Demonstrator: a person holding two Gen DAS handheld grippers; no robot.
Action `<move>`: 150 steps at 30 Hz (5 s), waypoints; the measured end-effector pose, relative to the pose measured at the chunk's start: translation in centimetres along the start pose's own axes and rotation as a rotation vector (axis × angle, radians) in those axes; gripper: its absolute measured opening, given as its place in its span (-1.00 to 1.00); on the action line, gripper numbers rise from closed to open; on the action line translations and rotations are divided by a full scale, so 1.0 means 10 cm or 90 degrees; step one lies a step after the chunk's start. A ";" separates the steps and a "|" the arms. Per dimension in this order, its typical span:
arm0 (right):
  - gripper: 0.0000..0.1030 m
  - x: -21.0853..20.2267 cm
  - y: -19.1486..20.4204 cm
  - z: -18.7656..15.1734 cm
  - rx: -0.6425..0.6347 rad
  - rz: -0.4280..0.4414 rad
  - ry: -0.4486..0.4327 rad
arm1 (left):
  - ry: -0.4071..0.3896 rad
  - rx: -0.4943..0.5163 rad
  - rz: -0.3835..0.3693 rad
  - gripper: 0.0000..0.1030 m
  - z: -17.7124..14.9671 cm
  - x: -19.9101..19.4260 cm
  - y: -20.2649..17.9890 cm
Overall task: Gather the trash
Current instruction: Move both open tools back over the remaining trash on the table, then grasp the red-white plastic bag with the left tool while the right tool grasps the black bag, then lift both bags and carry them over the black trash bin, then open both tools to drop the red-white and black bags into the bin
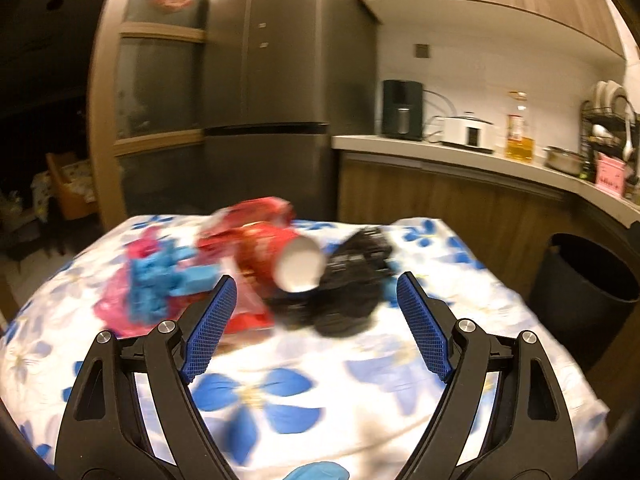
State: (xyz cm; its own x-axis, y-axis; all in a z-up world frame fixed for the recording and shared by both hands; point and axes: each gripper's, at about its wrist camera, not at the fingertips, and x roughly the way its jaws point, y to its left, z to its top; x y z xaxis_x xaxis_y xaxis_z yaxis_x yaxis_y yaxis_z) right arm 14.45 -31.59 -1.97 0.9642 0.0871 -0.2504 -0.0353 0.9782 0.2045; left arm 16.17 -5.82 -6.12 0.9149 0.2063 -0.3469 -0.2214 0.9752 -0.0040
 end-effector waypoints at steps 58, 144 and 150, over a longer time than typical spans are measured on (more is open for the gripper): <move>-0.87 1.21 1.74 -0.70 -0.113 0.169 0.187 | 0.062 -0.059 -0.106 -0.98 -0.12 -0.17 1.02; -0.99 0.12 -1.20 0.91 0.044 -0.050 -0.048 | -0.030 0.132 -0.440 -0.98 0.61 -0.03 -2.50; -0.99 0.19 -1.32 0.90 0.051 -0.057 -0.044 | -0.019 0.142 -0.456 -0.98 0.56 0.09 -2.73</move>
State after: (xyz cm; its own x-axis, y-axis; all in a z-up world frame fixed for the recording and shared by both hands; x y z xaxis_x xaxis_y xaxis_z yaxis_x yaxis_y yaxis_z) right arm 19.12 -46.08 3.40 0.9783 -0.0156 -0.2064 0.0701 0.9633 0.2593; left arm 24.91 -31.82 -1.07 0.8189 -0.4861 -0.3052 0.5026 0.8641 -0.0275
